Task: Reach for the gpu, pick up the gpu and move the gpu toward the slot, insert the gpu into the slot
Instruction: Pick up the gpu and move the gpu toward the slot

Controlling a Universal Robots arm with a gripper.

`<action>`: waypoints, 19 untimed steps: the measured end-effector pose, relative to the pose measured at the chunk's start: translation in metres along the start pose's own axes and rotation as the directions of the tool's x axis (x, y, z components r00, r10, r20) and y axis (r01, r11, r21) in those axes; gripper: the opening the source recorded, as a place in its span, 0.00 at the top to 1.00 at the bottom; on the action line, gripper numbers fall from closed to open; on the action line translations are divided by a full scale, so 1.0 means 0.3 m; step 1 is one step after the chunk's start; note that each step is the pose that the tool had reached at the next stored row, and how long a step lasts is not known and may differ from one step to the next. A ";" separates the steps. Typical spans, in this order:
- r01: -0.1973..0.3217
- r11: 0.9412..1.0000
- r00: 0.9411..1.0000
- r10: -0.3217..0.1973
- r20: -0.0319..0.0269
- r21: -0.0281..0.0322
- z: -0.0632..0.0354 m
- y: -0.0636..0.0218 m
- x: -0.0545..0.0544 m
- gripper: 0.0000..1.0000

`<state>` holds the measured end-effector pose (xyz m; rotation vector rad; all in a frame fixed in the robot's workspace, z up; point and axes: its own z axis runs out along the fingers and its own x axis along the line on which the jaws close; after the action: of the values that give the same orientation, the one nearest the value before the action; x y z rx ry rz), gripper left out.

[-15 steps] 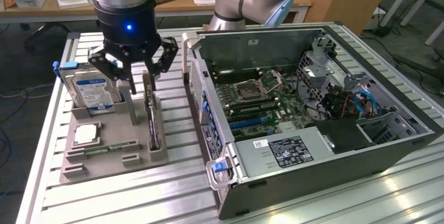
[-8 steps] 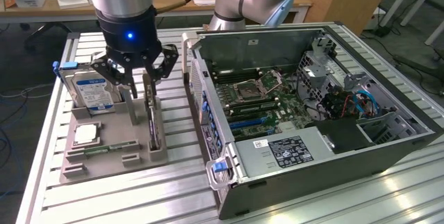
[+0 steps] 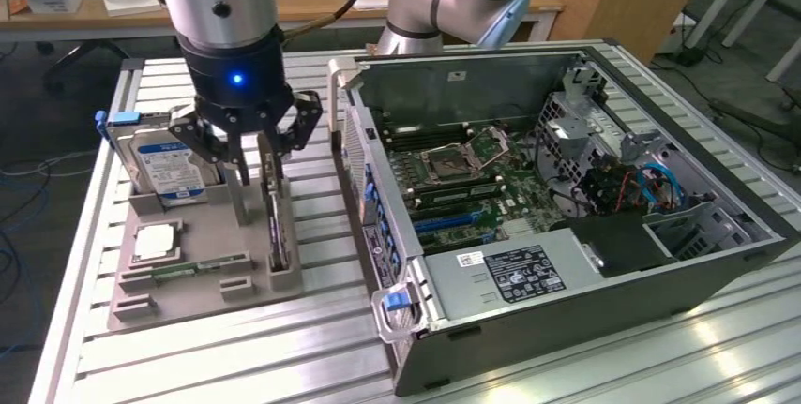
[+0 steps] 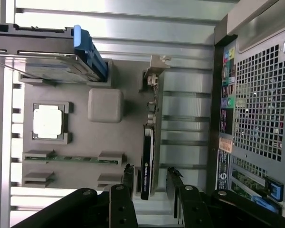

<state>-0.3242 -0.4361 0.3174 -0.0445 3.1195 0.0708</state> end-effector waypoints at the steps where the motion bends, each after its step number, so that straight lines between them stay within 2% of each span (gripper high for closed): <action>1: 0.000 1.000 1.000 0.000 0.000 0.000 0.006 0.000 0.000 0.58; 19: 0.000 1.000 1.000 0.000 0.000 0.000 0.112 -0.005 0.002 0.58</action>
<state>-0.3242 -0.4361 0.2838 -0.0444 3.1195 0.0707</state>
